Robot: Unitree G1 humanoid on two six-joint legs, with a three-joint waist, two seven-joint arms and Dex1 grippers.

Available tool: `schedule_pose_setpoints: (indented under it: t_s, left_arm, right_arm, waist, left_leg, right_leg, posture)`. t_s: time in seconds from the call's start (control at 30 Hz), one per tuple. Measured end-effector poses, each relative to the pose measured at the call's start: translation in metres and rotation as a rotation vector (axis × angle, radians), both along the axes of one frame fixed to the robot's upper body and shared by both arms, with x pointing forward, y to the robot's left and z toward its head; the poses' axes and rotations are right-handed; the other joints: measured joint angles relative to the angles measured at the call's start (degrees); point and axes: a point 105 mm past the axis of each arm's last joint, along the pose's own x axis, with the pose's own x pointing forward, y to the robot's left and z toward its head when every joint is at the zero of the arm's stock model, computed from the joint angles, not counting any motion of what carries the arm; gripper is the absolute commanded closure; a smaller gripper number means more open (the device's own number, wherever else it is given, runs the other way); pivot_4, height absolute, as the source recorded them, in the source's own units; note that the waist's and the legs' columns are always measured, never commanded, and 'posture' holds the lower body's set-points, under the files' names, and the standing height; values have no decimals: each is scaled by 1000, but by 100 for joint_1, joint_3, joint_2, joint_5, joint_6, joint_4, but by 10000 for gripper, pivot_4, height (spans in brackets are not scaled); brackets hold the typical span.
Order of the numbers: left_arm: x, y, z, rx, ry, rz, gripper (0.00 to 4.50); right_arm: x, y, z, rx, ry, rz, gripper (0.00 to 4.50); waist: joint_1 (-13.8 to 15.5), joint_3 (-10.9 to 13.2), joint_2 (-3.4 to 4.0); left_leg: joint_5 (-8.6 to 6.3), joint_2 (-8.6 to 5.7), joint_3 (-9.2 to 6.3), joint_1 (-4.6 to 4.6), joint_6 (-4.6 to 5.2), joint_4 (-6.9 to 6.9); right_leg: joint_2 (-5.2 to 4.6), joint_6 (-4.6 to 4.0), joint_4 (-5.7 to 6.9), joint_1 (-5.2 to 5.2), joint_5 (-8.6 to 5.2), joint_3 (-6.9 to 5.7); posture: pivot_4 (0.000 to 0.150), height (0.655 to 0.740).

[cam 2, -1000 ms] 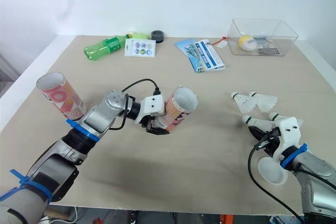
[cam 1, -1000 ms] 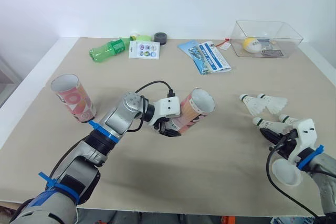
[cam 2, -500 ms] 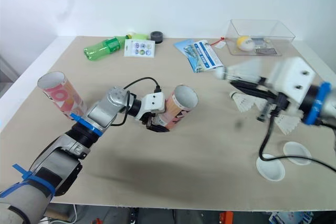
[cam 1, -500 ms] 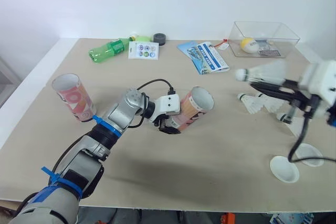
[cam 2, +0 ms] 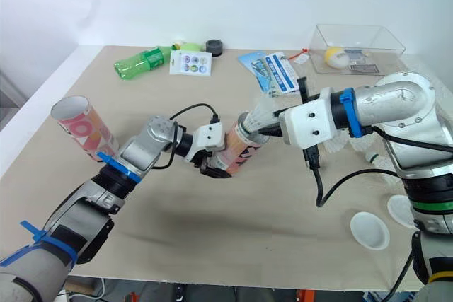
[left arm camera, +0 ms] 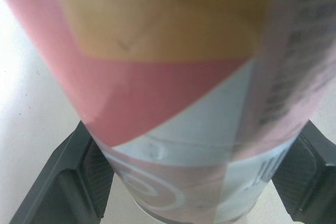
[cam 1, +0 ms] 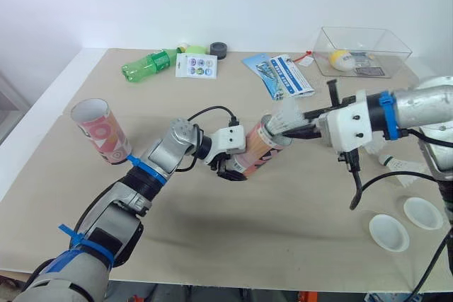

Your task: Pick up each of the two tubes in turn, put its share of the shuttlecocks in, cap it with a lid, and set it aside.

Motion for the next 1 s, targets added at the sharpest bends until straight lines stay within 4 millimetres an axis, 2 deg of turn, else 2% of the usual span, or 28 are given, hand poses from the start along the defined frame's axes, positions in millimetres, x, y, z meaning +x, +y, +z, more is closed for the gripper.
schedule_pose_setpoints:
  t_s: [0.03, 0.17, 0.2, 0.27, 0.33, 0.4, 0.47, 0.53, 0.67, 0.7, 0.73, 0.77, 0.93, 1.0]
  left_arm:
    - [0, 0, 0, -1, -2, 1, 8059]
    - [-2, 1, -1, -3, -12, 7, 8059]
    - [-2, 2, -1, -1, -15, 8, 8059]
    - [-3, 2, -1, 1, -13, 12, 8059]
    - [-3, 3, 0, 1, -12, 14, 8059]
    - [-3, 3, 0, 2, -13, 14, 8059]
    - [-3, 3, 0, 4, -16, 13, 8059]
    - [-3, 3, 0, 5, -21, 11, 8059]
    - [-2, 4, 0, 13, -38, 6, 8059]
    - [-2, 4, 0, 13, -39, 6, 8059]
    - [-2, 3, 1, 15, -41, 4, 8059]
    - [-2, 2, 1, 17, -44, 2, 8059]
    - [-2, -1, 2, 24, -47, -7, 8059]
    - [-2, -1, 3, 26, -50, -8, 8059]
  right_arm:
    - [0, 0, 0, -2, 1, 2, 25643]
    - [-1, 1, 2, -5, 3, 15, 13757]
    - [-2, 4, 5, 34, 17, 19, 8167]
    - [-3, 6, 14, 134, 67, 8, 1132]
    - [-4, 7, 27, 256, 128, -17, 1132]
    - [-3, 2, 48, 385, 167, -63, 1132]
    - [3, -6, 62, 463, 190, -120, 6826]
    - [9, -17, 60, 464, 216, -181, 13567]
    - [14, -11, 36, 375, 311, -195, 34543]
    - [14, -10, 36, 372, 312, -194, 34543]
    - [15, -2, 21, 310, 346, -174, 41577]
    - [16, 2, 13, 280, 364, -162, 44362]
    - [17, 17, -19, 118, 412, -109, 44756]
    - [21, 20, -26, 46, 404, -92, 44756]
  waist:
    - [1, 0, 0]
    - [-5, 0, 0]
    - [-7, 0, 0]
    - [-8, 0, 0]
    - [-8, 0, 0]
    - [-8, 0, 0]
    - [-8, 0, 0]
    - [-10, 0, 0]
    - [-13, -2, 5]
    - [-14, -2, 5]
    - [-14, -2, 5]
    - [-15, -2, 5]
    - [-9, -2, 5]
    - [-12, -2, 6]
  left_leg:
    - [0, 0, 0, 0, 0, 0]
    - [0, 0, 1, 2, 0, -1]
    - [0, 1, 1, 3, 0, -1]
    - [0, 3, 0, 4, 1, -1]
    - [1, 3, -2, 3, 1, -2]
    - [1, 2, -1, 4, 1, -1]
    - [1, 2, -1, 4, 1, -1]
    - [1, 3, 0, 6, 1, -1]
    - [1, 4, 3, 8, 1, -6]
    - [1, 4, 3, 8, 2, -6]
    - [1, 3, 3, 7, 1, -5]
    - [1, 2, 4, 6, 1, -5]
    - [1, 1, 3, 3, 1, -4]
    - [1, 1, 3, 2, 1, -4]
  right_leg:
    - [0, 0, 0, 0, 0, 0]
    - [0, -2, 0, 0, 1, 0]
    - [0, -3, 1, 0, 1, 0]
    - [1, -11, 3, 0, 5, 0]
    - [1, -24, 4, 0, 13, 0]
    - [0, -34, 4, 0, 18, -1]
    - [0, -33, 4, 0, 17, -2]
    - [0, -25, 4, 0, 10, -3]
    - [1, -11, 5, -3, 1, -3]
    - [1, -11, 5, -2, 1, -3]
    - [1, -9, 5, -2, 2, -2]
    - [0, -7, 5, -3, 2, -2]
    - [0, -4, 4, -3, 0, -2]
    - [0, -3, 5, -5, 0, -2]
  posture:
    - [1500, 7400]
    - [1500, 7400]
    - [1500, 7400]
    - [1500, 7400]
    - [1500, 7400]
    - [1500, 7400]
    - [1500, 7400]
    - [1500, 7400]
    - [1500, 7400]
    - [1500, 7400]
    - [1500, 7400]
    - [1500, 7400]
    - [1500, 7400]
    - [1500, 7400]
